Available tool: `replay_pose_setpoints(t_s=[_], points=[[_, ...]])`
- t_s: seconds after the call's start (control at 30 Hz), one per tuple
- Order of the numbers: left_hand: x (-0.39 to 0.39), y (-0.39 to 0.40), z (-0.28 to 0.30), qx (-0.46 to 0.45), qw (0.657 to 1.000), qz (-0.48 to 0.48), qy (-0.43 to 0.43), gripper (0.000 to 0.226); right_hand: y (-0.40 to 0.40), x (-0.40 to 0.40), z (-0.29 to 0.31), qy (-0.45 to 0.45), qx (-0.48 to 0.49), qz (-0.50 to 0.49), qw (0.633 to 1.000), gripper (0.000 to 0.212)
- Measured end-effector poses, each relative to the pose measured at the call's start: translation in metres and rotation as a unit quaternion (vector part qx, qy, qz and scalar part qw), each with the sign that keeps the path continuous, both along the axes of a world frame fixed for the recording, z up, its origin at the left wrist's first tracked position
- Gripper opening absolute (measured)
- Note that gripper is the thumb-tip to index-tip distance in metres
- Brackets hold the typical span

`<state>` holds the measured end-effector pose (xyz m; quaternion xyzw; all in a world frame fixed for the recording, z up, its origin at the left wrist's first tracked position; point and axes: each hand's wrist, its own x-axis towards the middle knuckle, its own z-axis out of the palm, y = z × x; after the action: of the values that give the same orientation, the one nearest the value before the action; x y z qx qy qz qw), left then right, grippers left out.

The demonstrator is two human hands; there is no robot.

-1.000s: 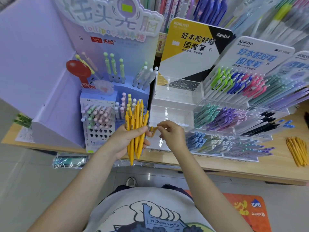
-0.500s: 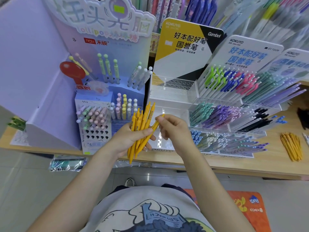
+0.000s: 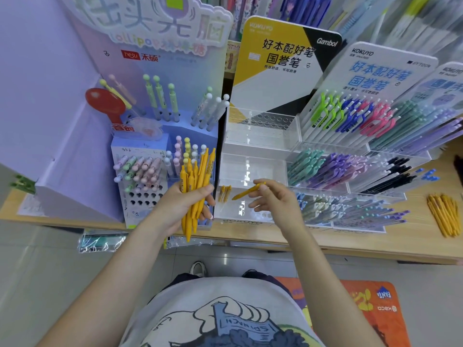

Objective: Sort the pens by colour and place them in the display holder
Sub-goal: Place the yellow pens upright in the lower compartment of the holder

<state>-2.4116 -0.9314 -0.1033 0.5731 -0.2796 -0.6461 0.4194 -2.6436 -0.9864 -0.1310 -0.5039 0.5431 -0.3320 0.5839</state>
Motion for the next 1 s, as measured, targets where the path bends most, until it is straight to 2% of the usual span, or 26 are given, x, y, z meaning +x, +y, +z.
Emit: replay_pose_setpoints(t_s=[0.3, 0.83, 1.0], points=[[0.002, -0.003, -0.004, 0.007, 0.999, 0.011, 0.029, 0.017, -0.006, 0.013, -0.012, 0.076, -0.029, 0.021, 0.996, 0.021], [-0.005, -0.008, 0.0, 0.004, 0.999, -0.012, 0.041, 0.014, -0.005, 0.015, -0.013, 0.15, -0.065, 0.071, 0.984, 0.017], [-0.006, -0.008, 0.004, 0.0, 0.998, -0.01, 0.059, 0.02, -0.005, 0.013, -0.008, 0.126, -0.063, 0.047, 0.989, 0.016]])
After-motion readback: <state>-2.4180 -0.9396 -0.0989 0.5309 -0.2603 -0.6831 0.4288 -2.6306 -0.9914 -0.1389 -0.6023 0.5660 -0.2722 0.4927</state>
